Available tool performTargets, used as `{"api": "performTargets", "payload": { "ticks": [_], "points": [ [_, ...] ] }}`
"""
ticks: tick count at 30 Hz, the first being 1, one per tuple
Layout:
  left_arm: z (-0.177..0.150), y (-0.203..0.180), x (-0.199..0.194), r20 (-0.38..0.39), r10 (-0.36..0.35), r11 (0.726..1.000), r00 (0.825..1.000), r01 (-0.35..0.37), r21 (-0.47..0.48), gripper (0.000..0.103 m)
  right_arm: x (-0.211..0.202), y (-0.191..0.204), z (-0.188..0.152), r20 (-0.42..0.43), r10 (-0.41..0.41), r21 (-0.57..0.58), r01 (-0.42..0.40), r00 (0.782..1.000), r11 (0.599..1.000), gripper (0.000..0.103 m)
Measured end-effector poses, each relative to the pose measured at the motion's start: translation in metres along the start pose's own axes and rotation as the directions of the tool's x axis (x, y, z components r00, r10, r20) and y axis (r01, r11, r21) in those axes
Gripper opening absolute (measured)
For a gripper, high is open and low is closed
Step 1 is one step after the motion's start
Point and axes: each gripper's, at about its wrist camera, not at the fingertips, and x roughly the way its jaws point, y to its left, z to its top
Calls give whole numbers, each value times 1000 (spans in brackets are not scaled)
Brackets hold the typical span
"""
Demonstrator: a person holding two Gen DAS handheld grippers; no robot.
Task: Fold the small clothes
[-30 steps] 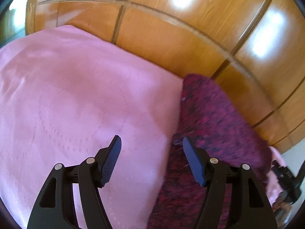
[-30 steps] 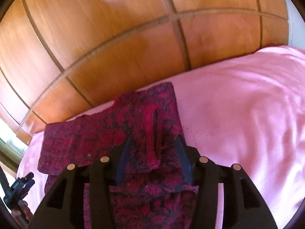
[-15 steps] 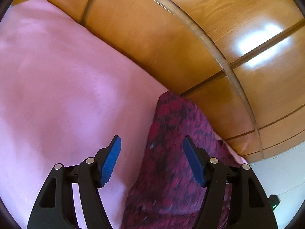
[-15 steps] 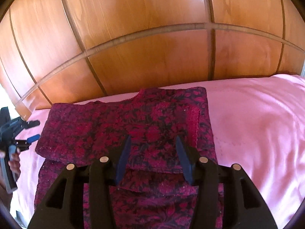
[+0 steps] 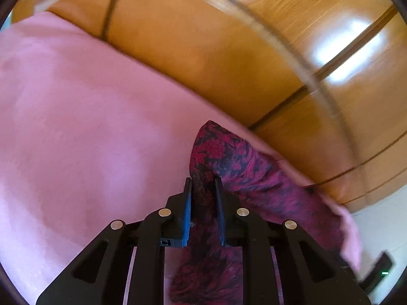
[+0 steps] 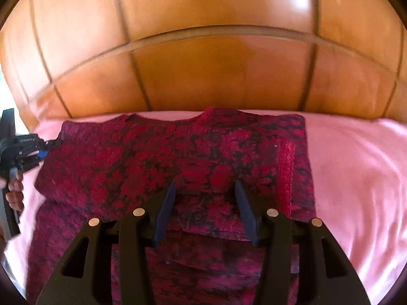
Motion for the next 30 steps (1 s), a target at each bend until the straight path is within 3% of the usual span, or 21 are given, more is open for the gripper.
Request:
{"api": "performTargets", "payload": {
  "ticks": [2,3,4,5,7,10,12,14,18,22,23,24,25,26,30],
  "points": [
    [-1,-5,6,0,81,996,997,-81,30,24,9,9,-3,-9,-15,-27,15,1000,1000,50],
    [-1,-9,2,16,122,991,992,-122,49,38,12,11,-4,-8,-23,-34,23,1000,999,50],
    [-1,-17,-5,52,185,980,981,-188,67,43,15,12,-6,-4,-37,-42,37,999,998,50],
    [-3,-20,-12,78,197,976,977,-203,74,42,17,11,-7,-4,-35,-31,35,999,999,50],
    [-10,-35,-38,176,172,974,969,-194,118,42,17,10,-8,0,-28,-15,28,1000,999,50],
    [-35,-61,-59,235,83,952,968,-147,270,42,18,12,-9,4,-28,-14,28,1000,1000,50],
    [-52,-71,-54,186,52,936,981,-112,332,42,18,11,-7,5,-26,-9,26,1000,1000,50],
    [-65,-72,-32,121,124,912,985,-161,377,40,20,8,-7,4,-21,5,21,1000,1000,50],
    [-75,-73,-11,132,176,896,976,-214,389,40,20,8,-9,9,-22,7,22,1000,1000,50],
    [-75,-77,-26,136,181,919,974,-216,329,41,20,10,-6,3,-36,-5,36,999,999,52],
    [-79,-81,-37,157,181,917,971,-225,331,45,17,10,-5,3,-42,-9,42,999,999,56],
    [-82,-81,-45,174,180,914,968,-230,335,57,12,12,-4,4,-53,-16,53,999,998,60],
    [-87,-82,-56,196,174,912,965,-233,337,63,8,13,-5,6,-57,-18,57,998,998,72],
    [-91,-81,-66,212,166,913,963,-231,336,63,-1,12,-6,15,-53,-11,53,999,999,80],
    [-113,-69,-101,229,153,912,961,-227,342,63,-28,10,-17,22,-20,13,20,1000,1000,85]
  ]
}}
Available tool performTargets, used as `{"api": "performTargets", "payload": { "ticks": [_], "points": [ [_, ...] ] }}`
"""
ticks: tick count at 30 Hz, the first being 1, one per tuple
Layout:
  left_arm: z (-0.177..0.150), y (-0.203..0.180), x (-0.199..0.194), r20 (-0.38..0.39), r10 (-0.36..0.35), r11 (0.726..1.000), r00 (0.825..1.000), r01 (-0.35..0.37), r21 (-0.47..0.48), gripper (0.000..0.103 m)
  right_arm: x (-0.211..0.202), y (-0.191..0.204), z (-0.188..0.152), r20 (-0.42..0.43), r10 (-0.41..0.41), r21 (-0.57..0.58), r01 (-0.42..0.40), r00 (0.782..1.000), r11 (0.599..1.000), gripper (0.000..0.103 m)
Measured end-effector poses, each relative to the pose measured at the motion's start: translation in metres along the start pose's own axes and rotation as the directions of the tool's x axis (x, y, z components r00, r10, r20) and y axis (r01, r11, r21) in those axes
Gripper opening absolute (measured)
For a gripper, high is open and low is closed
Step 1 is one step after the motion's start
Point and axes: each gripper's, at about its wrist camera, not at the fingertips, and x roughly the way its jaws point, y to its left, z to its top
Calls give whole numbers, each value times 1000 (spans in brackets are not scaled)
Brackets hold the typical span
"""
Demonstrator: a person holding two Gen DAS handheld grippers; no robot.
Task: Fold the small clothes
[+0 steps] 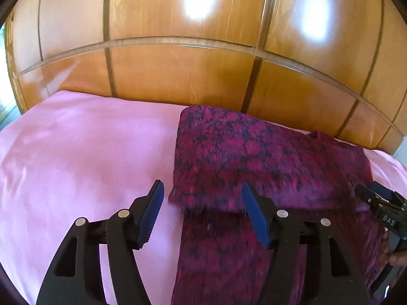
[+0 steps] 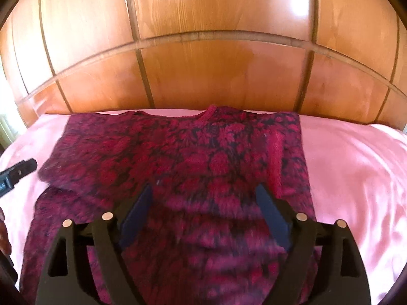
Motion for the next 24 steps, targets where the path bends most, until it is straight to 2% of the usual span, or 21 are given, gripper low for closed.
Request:
{"api": "performTargets", "payload": {
  "ticks": [7,13,17,24],
  "points": [
    [-39,7,-40,1,-20,1000,1000,20,22,63,-31,-12,-45,-73,4,29,-2,997,1000,87],
    [-72,12,-58,-31,-40,999,999,41,34,63,-49,-29,-82,-125,-12,60,20,992,998,87],
    [-93,16,-62,-65,-45,998,997,47,32,63,-66,-38,-99,-123,-3,99,15,992,995,87],
    [-123,27,-66,-126,-60,998,990,63,20,63,-95,-40,-114,-97,-2,98,12,995,995,87]
  ]
}}
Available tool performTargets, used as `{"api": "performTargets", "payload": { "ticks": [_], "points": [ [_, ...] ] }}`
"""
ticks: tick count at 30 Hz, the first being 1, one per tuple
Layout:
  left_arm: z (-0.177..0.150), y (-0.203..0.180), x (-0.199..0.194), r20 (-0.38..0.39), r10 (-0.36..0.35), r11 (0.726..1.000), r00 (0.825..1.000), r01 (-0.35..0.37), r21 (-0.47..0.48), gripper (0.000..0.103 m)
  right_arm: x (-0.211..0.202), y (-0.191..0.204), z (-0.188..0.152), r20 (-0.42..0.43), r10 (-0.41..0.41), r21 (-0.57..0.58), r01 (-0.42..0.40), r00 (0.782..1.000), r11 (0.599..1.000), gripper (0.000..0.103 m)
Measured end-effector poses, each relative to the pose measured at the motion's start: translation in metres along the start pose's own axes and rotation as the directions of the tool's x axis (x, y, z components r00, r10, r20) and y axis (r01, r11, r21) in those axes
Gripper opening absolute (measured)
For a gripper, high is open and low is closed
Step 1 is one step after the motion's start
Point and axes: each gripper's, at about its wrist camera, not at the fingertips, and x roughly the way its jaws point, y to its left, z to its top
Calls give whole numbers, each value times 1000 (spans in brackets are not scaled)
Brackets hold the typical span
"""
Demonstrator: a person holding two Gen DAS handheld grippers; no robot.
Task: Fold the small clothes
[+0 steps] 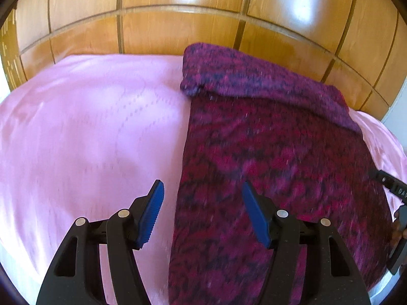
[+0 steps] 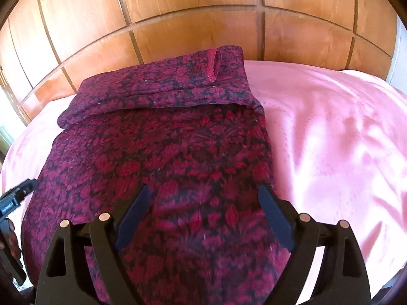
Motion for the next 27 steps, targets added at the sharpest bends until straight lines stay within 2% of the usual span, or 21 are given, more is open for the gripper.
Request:
{"api": "performTargets", "payload": {
  "ticks": [7,11,14,16,19,20,23,25,27],
  "points": [
    [-28,15,-12,-48,-71,998,996,70,-4,63,-22,-17,-14,-5,17,70,-16,1000,997,84],
    [-45,18,-23,-68,-127,992,990,128,16,63,-30,-24,-29,-40,48,101,-43,998,994,73],
    [-55,15,-34,-101,-182,979,978,189,72,61,-35,-27,-43,-71,76,115,-67,995,991,60],
    [-63,12,-40,-124,-200,970,972,214,117,59,-41,-29,-54,-96,83,112,-72,992,991,56],
    [-74,13,-47,-175,-213,954,961,244,177,50,-53,-31,-71,-130,112,119,-97,985,988,50],
    [-77,15,-49,-188,-225,950,956,258,176,48,-57,-31,-76,-140,122,123,-105,983,987,48],
    [-83,23,-52,-216,-273,943,938,305,131,32,-65,-28,-90,-182,157,134,-134,971,982,42],
    [-83,26,-53,-215,-293,940,932,322,115,20,-67,-24,-98,-217,176,126,-151,960,980,40],
    [-81,28,-56,-205,-308,937,929,334,103,16,-67,-19,-103,-243,184,105,-163,952,981,29]
  ]
}}
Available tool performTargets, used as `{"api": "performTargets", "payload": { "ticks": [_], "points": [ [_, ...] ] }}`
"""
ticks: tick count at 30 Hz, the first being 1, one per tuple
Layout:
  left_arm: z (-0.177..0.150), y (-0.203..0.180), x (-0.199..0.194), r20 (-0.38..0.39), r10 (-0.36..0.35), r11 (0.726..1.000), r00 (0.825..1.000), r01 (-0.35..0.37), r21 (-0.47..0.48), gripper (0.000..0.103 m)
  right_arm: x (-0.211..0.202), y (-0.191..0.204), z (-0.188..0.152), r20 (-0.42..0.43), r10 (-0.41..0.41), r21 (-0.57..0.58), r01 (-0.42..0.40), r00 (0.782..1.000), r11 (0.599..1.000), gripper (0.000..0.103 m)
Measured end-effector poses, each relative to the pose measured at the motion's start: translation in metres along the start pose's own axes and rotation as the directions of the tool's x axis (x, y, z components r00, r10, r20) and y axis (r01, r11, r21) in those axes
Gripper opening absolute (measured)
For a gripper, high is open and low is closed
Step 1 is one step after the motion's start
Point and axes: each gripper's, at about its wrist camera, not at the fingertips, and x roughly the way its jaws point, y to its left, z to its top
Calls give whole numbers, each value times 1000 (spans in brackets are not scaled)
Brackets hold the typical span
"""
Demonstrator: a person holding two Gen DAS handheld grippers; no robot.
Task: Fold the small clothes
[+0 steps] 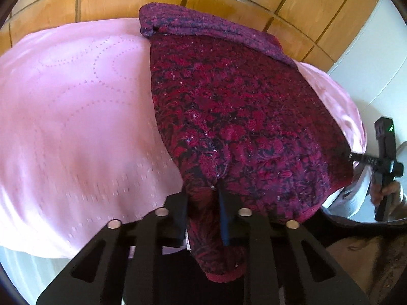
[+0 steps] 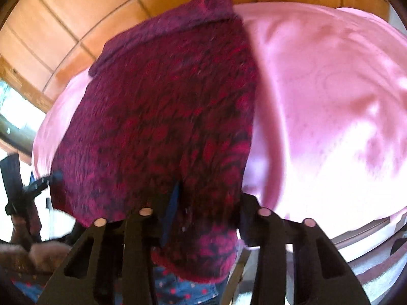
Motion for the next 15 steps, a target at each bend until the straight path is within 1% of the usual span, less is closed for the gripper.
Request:
{"api": "performTargets", "payload": {
  "ticks": [1,3,4,5,7,8,11,13,15],
  "points": [
    [0,0,-3,6,-8,1000,1000,8,-1,15,-2,2,1,-8,20,0,-20,1000,1000,23],
    [6,2,-13,28,-60,998,998,61,-22,14,-13,7,7,15,80,-6,-80,997,997,20],
    [10,5,-18,43,-101,993,994,103,-51,13,-19,10,12,35,118,-12,-118,992,993,19],
    [16,12,-24,73,-168,980,983,174,-99,13,-28,14,20,67,169,-15,-168,983,986,19],
    [27,18,-32,116,-222,963,968,237,-132,12,-36,20,35,114,227,-21,-226,967,974,18],
    [37,21,-34,145,-256,948,956,278,-154,12,-37,21,42,132,248,-20,-248,960,969,18],
    [61,25,-33,196,-299,924,934,335,-185,12,-35,20,70,191,294,12,-301,937,953,18],
    [77,29,-27,214,-319,908,923,362,-209,12,-28,15,91,227,298,38,-314,927,949,18],
    [98,35,-14,232,-309,898,922,363,-248,12,-17,9,110,245,291,71,-316,925,946,17]
  ]
}}
